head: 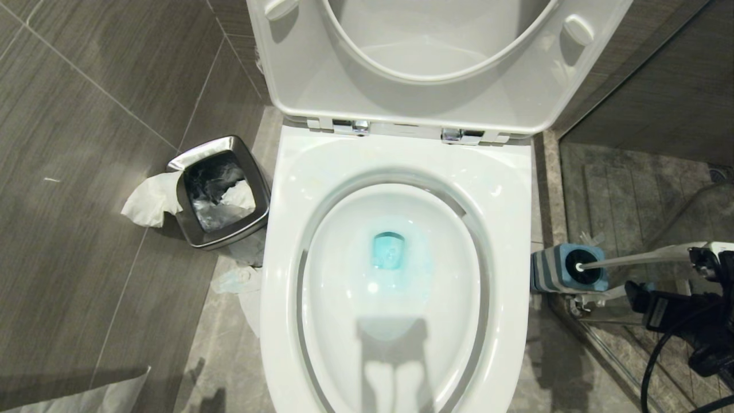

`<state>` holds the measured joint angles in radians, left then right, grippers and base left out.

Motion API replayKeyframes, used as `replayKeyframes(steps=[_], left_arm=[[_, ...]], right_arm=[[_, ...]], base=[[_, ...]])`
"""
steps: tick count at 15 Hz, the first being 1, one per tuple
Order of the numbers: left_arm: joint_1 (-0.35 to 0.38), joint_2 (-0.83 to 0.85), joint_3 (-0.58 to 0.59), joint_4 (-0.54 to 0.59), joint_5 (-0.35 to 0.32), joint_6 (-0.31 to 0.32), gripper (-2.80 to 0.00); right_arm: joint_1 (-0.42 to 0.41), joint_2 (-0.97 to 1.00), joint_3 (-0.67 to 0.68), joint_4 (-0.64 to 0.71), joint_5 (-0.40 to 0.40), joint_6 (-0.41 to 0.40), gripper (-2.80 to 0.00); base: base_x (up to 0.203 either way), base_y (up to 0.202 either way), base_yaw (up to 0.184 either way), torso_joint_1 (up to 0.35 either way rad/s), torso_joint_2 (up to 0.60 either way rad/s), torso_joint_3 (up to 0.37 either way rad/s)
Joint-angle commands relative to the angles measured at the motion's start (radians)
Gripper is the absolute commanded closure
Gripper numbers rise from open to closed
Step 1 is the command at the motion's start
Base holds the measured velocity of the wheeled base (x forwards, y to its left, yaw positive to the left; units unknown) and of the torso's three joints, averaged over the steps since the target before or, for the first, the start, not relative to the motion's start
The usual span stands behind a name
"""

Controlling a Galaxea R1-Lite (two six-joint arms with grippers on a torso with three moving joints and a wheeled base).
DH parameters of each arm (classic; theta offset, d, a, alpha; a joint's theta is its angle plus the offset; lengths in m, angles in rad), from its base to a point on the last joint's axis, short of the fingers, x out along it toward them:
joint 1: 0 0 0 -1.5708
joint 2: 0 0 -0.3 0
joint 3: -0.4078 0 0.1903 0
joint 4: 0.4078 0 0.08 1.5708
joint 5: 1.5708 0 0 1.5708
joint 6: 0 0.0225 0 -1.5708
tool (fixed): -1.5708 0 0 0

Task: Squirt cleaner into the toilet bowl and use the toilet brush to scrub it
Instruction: Scrub the toilet bowl

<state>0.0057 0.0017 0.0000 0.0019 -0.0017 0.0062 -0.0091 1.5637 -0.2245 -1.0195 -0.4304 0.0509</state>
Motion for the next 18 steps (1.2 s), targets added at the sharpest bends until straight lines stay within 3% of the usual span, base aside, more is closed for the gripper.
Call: replayKeyframes(steps=[1,10,18], left_arm=[[0.0,0.001,0.002,0.001,0.0,0.0,0.0],[0.0,0.001,0.001,0.0,0.0,0.0,0.0],[0.0,0.001,0.002,0.0,0.0,0.0,0.0]], right_arm=[[-0.01,0.079,-0.006,-0.059,-0.002,-0.007,-2.8],[-0.029,0.338,-0.003,-0.5,0.004,-0.116,-2.8],[-0.043,0.332,-0.042,-0.511,0.05,-0.177,-2.8]], base=[[0.0,0.0,0.0,0.0,0.0,0.0],[0.0,0.0,0.0,0.0,0.0,0.0],[0.0,0.0,0.0,0.0,0.0,0.0]])
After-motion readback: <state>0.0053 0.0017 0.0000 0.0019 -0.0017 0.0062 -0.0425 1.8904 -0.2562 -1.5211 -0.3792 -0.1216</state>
